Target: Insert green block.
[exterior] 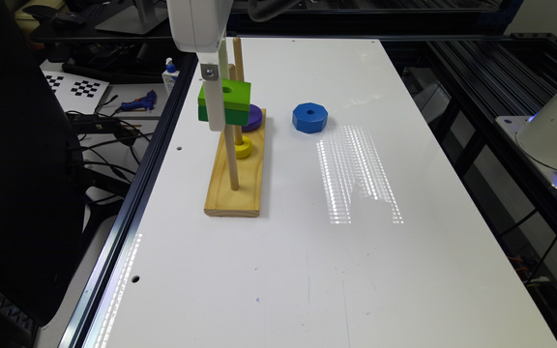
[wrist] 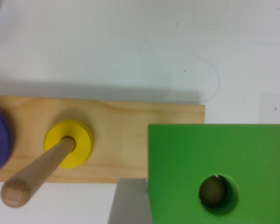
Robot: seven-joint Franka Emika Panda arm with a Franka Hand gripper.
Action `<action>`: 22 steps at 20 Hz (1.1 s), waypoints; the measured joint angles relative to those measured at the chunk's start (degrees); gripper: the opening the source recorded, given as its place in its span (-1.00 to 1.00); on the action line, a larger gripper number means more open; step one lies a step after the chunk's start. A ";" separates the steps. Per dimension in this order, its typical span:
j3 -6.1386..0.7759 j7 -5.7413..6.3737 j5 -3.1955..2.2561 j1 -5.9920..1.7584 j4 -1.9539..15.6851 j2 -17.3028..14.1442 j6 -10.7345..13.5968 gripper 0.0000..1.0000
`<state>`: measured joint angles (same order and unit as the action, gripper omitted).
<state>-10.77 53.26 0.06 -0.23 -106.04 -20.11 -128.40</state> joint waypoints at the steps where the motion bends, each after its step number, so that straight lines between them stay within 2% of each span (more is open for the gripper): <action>1: 0.00 0.00 0.00 0.00 0.01 -0.01 0.00 -1.00; 18: 0.01 0.01 -0.43 0.01 0.05 -2.03 -1.64 -1.00; 22: 0.03 0.01 -0.57 0.00 0.04 -3.31 -2.67 -1.00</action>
<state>-10.75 53.27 -0.51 -0.22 -106.01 -23.42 -131.07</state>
